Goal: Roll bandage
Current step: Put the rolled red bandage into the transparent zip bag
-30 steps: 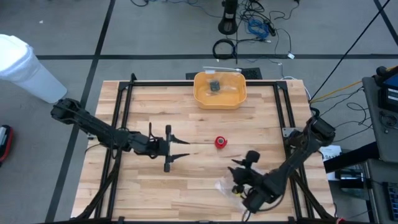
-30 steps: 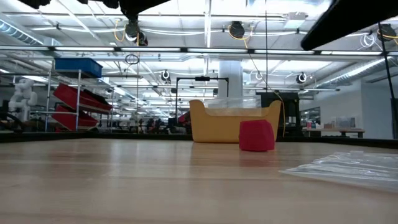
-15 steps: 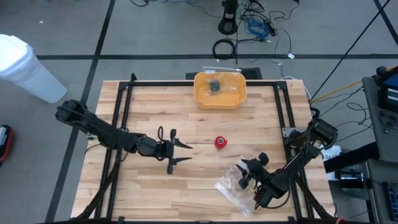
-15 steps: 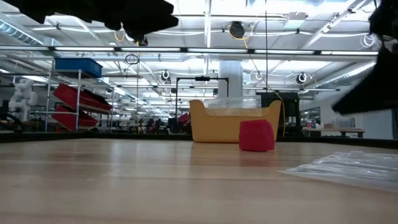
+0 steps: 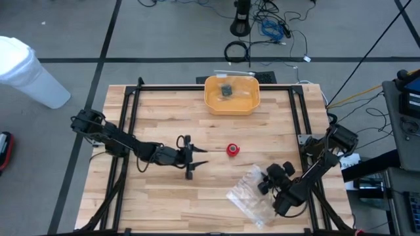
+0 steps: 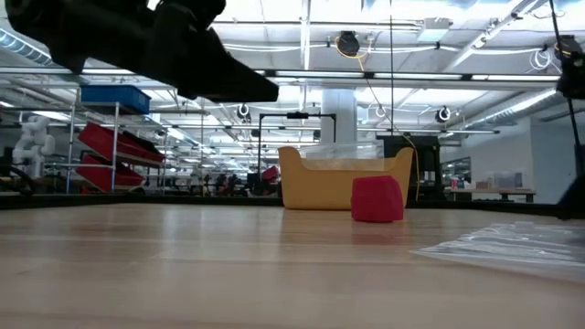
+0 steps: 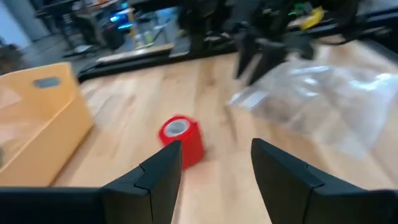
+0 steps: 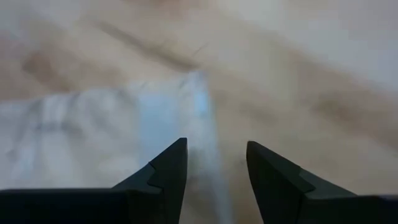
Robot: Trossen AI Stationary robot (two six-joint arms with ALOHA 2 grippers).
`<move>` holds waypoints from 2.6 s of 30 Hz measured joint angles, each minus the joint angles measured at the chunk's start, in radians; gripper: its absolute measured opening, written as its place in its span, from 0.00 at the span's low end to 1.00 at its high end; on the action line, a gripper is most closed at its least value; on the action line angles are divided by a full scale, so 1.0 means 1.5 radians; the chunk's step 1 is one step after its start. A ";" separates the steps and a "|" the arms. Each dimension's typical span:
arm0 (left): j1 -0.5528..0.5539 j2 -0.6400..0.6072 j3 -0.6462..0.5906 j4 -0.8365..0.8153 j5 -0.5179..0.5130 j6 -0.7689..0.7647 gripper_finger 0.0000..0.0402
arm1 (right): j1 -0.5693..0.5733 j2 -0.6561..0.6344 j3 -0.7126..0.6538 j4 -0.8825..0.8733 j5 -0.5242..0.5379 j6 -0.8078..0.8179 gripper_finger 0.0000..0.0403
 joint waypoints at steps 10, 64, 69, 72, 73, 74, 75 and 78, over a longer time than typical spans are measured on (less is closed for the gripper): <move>0.000 -0.005 0.000 -0.014 -0.028 0.000 0.49 | 0.021 -0.008 -0.088 0.213 0.022 -0.057 0.37; -0.036 -0.006 0.057 0.015 0.200 0.056 0.49 | -0.102 0.000 0.371 -0.048 0.257 -0.848 0.00; -0.036 -0.006 0.057 0.027 0.200 0.059 0.49 | -0.103 0.000 0.356 -0.008 0.264 -0.853 0.00; -0.036 -0.006 0.057 0.027 0.200 0.059 0.49 | -0.102 0.000 0.347 0.050 0.280 -0.942 0.00; -0.036 -0.006 0.057 0.029 0.200 0.060 0.49 | -0.102 -0.001 0.341 0.077 0.289 -0.980 0.00; -0.036 -0.006 0.057 0.031 0.200 0.060 0.49 | -0.102 -0.001 0.335 0.097 0.295 -1.014 0.00; -0.036 -0.006 0.057 0.036 0.200 0.059 0.49 | -0.102 -0.001 0.330 0.112 0.296 -1.044 0.00; -0.036 -0.006 0.057 0.043 0.200 0.059 0.49 | -0.111 -0.001 0.321 0.147 0.296 -1.104 0.00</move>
